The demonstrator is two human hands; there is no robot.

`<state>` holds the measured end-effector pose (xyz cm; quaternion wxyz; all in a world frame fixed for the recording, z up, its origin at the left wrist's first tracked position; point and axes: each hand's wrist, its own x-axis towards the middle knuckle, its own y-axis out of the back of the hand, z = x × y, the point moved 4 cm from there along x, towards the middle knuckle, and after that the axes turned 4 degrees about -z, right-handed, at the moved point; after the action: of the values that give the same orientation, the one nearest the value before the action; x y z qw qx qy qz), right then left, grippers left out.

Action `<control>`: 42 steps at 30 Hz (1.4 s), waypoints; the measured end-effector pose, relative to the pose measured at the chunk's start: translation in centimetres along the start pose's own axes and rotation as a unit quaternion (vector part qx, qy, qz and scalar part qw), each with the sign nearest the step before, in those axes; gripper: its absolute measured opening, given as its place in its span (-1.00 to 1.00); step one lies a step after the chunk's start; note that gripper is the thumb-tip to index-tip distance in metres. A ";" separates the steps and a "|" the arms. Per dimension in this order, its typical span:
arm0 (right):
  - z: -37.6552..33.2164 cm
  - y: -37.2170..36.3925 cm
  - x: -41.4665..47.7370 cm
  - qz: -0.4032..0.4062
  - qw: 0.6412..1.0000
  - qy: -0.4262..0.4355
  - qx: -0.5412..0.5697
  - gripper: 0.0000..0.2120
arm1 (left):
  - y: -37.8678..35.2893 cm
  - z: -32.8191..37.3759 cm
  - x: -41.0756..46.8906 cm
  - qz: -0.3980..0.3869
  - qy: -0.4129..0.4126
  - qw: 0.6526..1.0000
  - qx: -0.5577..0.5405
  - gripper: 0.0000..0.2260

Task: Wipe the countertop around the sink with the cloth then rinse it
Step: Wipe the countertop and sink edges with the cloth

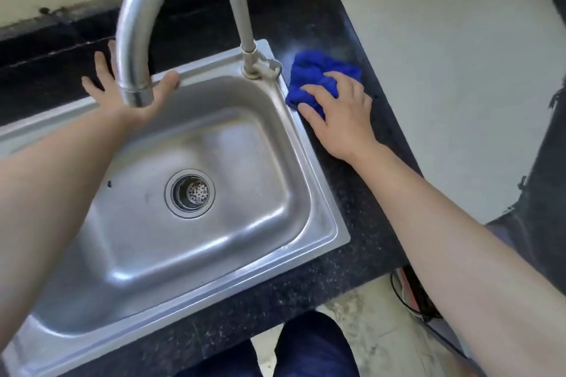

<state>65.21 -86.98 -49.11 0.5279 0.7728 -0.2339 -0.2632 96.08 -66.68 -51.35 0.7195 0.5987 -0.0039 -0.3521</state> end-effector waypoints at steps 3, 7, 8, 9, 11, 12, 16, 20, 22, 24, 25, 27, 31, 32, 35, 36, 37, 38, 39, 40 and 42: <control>1.1 -0.7 -9.2 0.029 0.998 -0.059 0.007 -0.64 | 0.0 -1.0 -0.2 -0.072 0.015 0.997 0.007 -0.12; 1.8 -2.0 -18.9 0.033 0.986 -0.162 0.009 -0.55 | -0.3 -1.4 -6.4 0.018 -0.079 0.997 -0.005 -0.28; 1.4 -2.3 -20.8 0.047 0.980 -0.191 0.020 -0.52 | -0.5 -2.5 -9.1 0.039 -0.092 0.995 -0.020 -0.32; 0.9 -2.7 -22.2 0.061 0.973 -0.220 0.032 -0.49 | -1.2 -4.0 -10.9 0.050 -0.104 0.993 -0.028 -0.35; -1.3 -3.8 -24.5 0.093 0.958 -0.265 0.059 -0.47 | -2.3 -7.6 -15.1 0.052 -0.123 0.991 -0.017 -0.38; -2.9 -4.5 -25.4 0.104 0.952 -0.279 0.071 -0.48 | -2.6 -9.7 -17.0 0.048 -0.131 0.990 -0.010 -0.39; -13.2 -8.6 -28.2 0.126 0.966 -0.214 0.073 -0.62 | -2.4 -17.9 -23.1 0.073 -0.113 0.991 0.013 -0.44; -27.3 -13.8 -31.0 0.048 0.993 -0.038 0.102 -0.70 | -0.9 -26.2 -26.2 0.117 -0.032 0.993 -0.003 -0.45; -33.7 -16.0 -32.0 0.000 0.993 0.071 0.095 -0.71 | 0.2 -29.9 -26.6 0.134 0.014 0.991 -0.013 -0.44; -38.9 -17.9 -32.8 -0.032 0.984 0.167 0.054 -0.69 | 1.4 -32.6 -26.5 0.142 0.055 0.988 -0.025 -0.43; -41.1 -18.8 -33.1 -0.045 0.978 0.204 0.027 -0.67 | 2.0 -34.0 -26.3 0.147 0.073 0.986 -0.029 -0.42; -43.9 -20.2 -33.6 -0.061 0.968 0.244 -0.010 -0.64 | 2.8 -36.1 -26.1 0.155 0.096 0.983 -0.033 -0.42; -43.2 -20.2 -32.6 -0.069 0.944 0.321 -0.011 -0.68 | 2.5 -38.8 -26.0 0.148 0.115 0.982 -0.025 -0.47; -42.4 -20.0 -32.1 -0.072 0.938 0.340 -0.012 -0.69 | 2.3 -39.1 -25.9 0.145 0.118 0.982 -0.022 -0.47; -40.8 -19.2 -30.9 -0.096 0.929 0.358 -0.010 -0.68 | 1.9 -39.5 -25.5 0.130 0.124 0.984 -0.024 -0.45; -40.8 -19.0 -30.7 -0.105 0.928 0.358 -0.006 -0.66 | 1.9 -39.5 -25.4 0.128 0.124 0.984 -0.028 -0.44; -41.0 -18.8 -30.4 -0.114 0.928 0.355 0.000 -0.64 | 2.0 -39.6 -25.3 0.129 0.124 0.983 -0.033 -0.44; -41.4 -18.7 -29.9 -0.123 0.930 0.347 0.009 -0.62 | 2.1 -39.6 -25.2 0.129 0.123 0.983 -0.037 -0.44; -41.8 -18.7 -29.2 -0.132 0.933 0.334 0.021 -0.61 | 2.0 -39.5 -25.2 0.127 0.121 0.984 -0.038 -0.44; -42.4 -18.8 -28.0 -0.141 0.938 0.316 0.035 -0.59 | 2.0 -39.6 -25.2 0.123 0.119 0.984 -0.037 -0.43; -44.0 -19.1 -24.4 -0.153 0.948 0.275 0.057 -0.54 | 2.0 -39.9 -25.3 0.114 0.113 0.986 -0.036 -0.40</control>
<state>77.25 -34.53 -49.81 0.4798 0.8707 0.0263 -0.1045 95.11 -19.48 -50.42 0.7718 0.6041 0.0217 -0.1975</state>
